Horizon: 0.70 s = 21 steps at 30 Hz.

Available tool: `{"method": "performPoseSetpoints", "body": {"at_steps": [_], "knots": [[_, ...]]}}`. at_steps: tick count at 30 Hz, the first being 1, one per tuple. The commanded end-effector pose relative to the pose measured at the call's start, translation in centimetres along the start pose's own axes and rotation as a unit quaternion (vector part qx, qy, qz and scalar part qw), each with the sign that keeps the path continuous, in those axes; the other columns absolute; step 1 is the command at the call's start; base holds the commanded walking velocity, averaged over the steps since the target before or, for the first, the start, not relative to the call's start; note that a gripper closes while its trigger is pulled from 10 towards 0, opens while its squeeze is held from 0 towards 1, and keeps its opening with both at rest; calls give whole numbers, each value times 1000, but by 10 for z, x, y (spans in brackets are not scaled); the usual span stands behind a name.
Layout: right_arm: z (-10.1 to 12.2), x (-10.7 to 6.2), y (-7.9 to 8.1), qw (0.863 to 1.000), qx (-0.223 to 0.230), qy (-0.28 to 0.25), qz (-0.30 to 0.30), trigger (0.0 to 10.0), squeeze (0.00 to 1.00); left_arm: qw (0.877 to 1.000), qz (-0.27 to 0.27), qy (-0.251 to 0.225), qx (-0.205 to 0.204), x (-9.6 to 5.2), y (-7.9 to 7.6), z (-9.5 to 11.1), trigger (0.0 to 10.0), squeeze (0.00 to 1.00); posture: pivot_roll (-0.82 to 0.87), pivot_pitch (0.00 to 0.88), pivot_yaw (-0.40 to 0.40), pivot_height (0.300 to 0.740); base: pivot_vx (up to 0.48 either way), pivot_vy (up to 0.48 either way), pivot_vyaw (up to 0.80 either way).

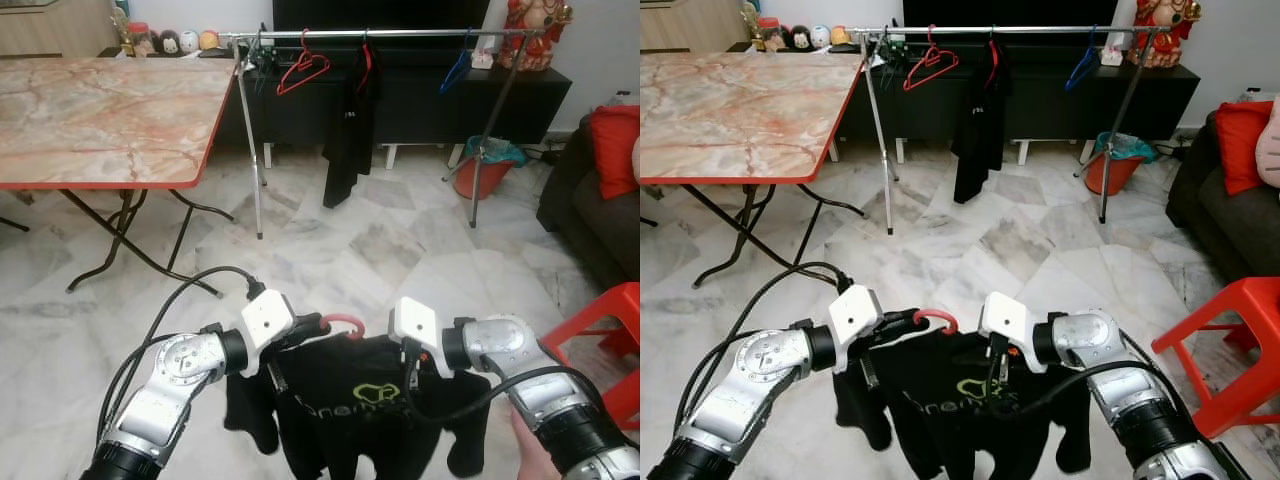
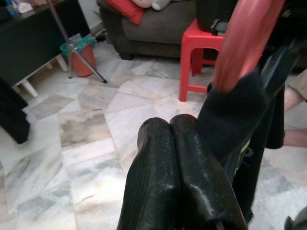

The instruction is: Hang hanger

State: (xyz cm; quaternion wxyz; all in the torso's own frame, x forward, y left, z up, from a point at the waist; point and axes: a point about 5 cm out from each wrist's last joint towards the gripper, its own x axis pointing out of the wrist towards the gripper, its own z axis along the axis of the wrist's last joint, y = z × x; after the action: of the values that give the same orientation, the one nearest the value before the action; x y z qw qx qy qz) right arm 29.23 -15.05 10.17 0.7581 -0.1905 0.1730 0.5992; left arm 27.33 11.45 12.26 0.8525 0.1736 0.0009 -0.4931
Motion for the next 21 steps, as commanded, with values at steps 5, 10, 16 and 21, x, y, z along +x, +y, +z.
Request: {"method": "performPoseSetpoints", "body": {"at_steps": [5, 10, 16, 21], "knots": [[11, -7, -3, 1000, -17, -21, -8, 10000, 0, 1000, 25, 5, 12, -4, 10, 1, 10000, 0, 57, 0, -50, 740, 0, 0, 0], [11, -1, 0, 1000, -22, -20, -2, 10000, 0, 1000, 19, -7, 7, -1, 8, 5, 10000, 0, 42, 0, -27, 740, 0, 0, 0], [9, 3, 3, 1000, -26, -7, 5, 10000, 0, 999, -15, -4, 31, 19, -3, 10, 10000, 0, 47, 0, -25, 740, 0, 0, 0], [12, 12, -5, 999, -48, 21, 6, 10000, 0, 995, -30, 69, 63, 43, -9, -19, 10000, 0, 40, 17, -44, 740, 0, 0, 0]]}}
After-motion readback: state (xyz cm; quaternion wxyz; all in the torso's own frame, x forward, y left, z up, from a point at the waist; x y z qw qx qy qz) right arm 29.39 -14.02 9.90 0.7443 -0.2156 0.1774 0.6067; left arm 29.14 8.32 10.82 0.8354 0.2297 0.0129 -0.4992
